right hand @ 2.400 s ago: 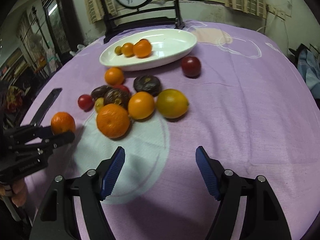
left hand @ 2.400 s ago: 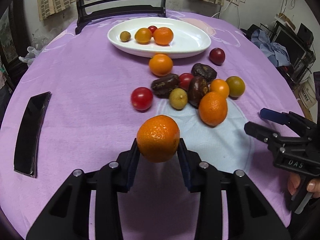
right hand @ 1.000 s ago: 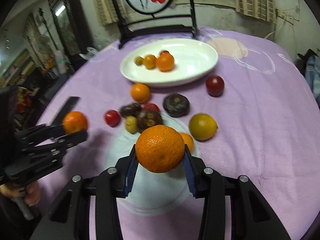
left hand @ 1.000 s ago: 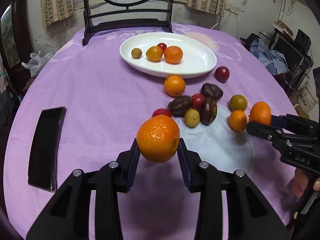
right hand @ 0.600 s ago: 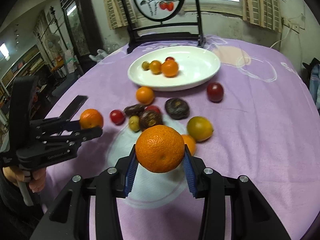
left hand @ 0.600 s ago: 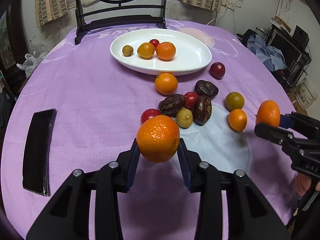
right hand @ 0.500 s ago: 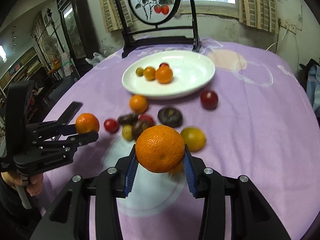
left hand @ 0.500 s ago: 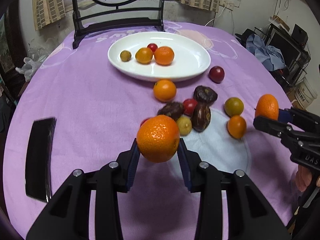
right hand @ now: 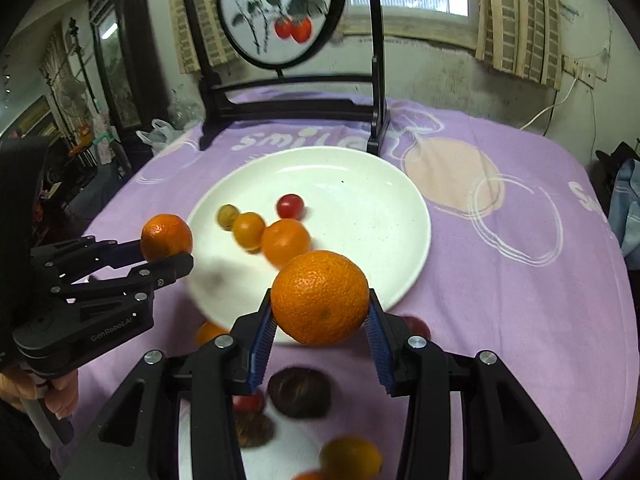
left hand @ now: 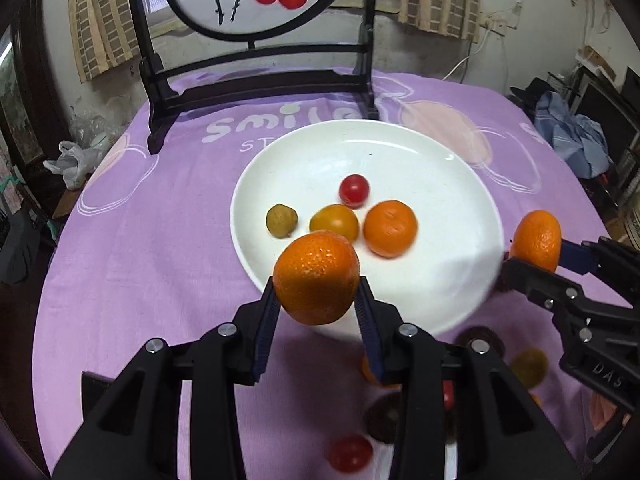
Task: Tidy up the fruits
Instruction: 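Carry both tangerines over the white plate with both tools, then release both tangerines onto the plate and withdraw both tools, then grasp the red tomato with the left tool while the right tool grasps an orange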
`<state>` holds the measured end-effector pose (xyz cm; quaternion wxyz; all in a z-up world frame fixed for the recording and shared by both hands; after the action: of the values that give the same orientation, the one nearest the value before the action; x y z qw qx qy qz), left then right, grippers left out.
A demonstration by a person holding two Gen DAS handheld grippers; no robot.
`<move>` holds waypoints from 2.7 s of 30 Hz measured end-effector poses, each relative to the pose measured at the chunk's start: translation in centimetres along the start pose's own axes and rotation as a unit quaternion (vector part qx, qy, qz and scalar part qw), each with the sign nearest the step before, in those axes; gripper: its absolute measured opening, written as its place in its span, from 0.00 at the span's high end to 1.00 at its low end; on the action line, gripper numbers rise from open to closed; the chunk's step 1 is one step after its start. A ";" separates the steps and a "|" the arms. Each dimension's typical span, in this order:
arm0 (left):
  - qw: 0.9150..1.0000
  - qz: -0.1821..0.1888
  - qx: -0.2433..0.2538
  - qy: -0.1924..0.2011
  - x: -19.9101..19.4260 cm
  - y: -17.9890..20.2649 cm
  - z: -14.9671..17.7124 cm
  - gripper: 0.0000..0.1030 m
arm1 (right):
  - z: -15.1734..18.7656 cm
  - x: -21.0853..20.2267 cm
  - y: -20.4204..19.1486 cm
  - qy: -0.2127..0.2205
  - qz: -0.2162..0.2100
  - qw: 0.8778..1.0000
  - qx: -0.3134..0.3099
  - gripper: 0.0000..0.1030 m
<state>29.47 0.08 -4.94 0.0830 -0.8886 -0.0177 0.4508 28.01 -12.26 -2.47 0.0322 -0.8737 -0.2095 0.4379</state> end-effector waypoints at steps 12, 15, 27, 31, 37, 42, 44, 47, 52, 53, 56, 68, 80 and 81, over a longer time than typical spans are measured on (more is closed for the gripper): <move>0.999 -0.043 -0.008 -0.004 3.2 -0.7 -1.6 0.15 | -0.1 3.6 1.5 -0.029 0.023 0.999 0.004 0.40; 0.999 -0.035 -0.006 0.012 1.9 -0.8 -1.5 0.15 | 0.2 2.2 1.2 -0.015 0.019 1.000 0.000 0.40; 0.999 -0.030 -0.020 0.016 -2.5 -2.4 3.3 0.10 | 5.1 -3.3 0.7 0.000 0.010 1.000 0.003 0.37; 0.999 -0.034 -0.021 0.015 -3.6 -2.6 5.6 0.10 | 7.2 -4.8 1.0 0.004 0.001 1.000 0.027 0.37; 0.999 -0.030 -0.019 0.019 -5.3 -2.3 8.7 0.10 | 10.0 -6.2 0.6 -0.001 0.008 1.000 0.030 0.37; 1.000 -0.016 -0.024 0.009 -5.7 -1.8 11.0 0.10 | 11.8 -6.5 0.3 -0.007 0.008 0.999 0.039 0.36; 1.000 -0.009 -0.027 0.004 -5.6 -1.6 11.7 0.10 | 12.6 -6.4 0.2 -0.015 0.008 0.999 0.040 0.35; 1.000 0.001 -0.028 0.001 -5.4 -1.3 12.5 0.10 | 13.8 -6.0 0.0 -0.026 0.009 0.999 0.041 0.35; 0.999 0.005 -0.042 -0.007 -4.6 -1.5 13.2 0.10 | 15.2 -4.5 -0.9 -0.050 0.014 0.998 0.039 0.35; 0.999 0.008 -0.044 -0.009 -4.5 -1.5 13.4 0.10 | 15.3 -4.3 -1.0 -0.053 0.015 0.998 0.037 0.35; 0.999 0.005 -0.042 -0.009 -4.4 -1.8 13.6 0.10 | 15.1 -3.3 -1.7 -0.061 0.020 0.998 0.026 0.35; 0.999 -0.001 -0.033 -0.021 -3.1 -1.5 14.1 0.10 | 14.7 -2.3 -0.9 -0.032 0.012 0.999 0.039 0.65; 0.999 -0.022 -0.015 -0.027 -1.5 -0.1 13.9 0.26 | 15.1 -2.7 -1.5 -0.037 -0.018 0.999 0.036 0.65; 0.999 -0.024 -0.013 -0.025 -1.5 0.0 13.9 0.26 | 15.1 -2.7 -1.6 -0.037 -0.018 0.999 0.034 0.65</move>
<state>17.44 1.79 -11.78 0.0816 -0.8775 -0.0465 0.4702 14.26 -13.81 -9.32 0.0616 -0.8512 -0.2112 0.4765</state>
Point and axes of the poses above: each gripper's, at about its wrist camera, not at the fingertips, and x roughly the way its jaws point, y to its right, z to its underside, the point moved 9 cm from there along x, roughly the way its jaws point, and after that the axes turned 11 degrees about -z, right-handed, at the moved point
